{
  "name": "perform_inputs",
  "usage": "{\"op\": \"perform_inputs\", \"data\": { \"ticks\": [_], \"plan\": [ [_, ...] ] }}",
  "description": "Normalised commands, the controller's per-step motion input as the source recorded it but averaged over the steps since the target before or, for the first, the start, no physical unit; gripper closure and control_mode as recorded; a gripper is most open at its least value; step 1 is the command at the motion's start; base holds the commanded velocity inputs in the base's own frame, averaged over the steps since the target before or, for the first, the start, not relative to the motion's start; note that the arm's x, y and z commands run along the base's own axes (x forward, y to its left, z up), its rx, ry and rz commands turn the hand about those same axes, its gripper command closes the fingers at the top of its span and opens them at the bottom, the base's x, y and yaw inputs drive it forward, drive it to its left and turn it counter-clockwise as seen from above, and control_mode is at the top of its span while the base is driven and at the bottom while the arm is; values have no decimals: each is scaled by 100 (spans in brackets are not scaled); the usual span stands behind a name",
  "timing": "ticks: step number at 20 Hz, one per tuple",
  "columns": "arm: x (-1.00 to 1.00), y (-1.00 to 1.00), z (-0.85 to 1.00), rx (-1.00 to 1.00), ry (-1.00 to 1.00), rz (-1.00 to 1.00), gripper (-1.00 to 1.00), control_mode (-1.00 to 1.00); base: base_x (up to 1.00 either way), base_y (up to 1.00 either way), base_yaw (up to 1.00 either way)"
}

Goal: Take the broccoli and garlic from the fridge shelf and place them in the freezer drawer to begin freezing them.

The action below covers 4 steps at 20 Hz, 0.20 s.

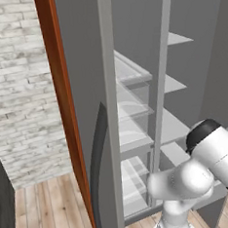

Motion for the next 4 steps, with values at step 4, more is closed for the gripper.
{"op": "perform_inputs", "data": {
  "ticks": [4],
  "plan": [
    [-18, 34, 13, -11, -7, 4, -100, -100, 0, 0, 0]
  ]
}}
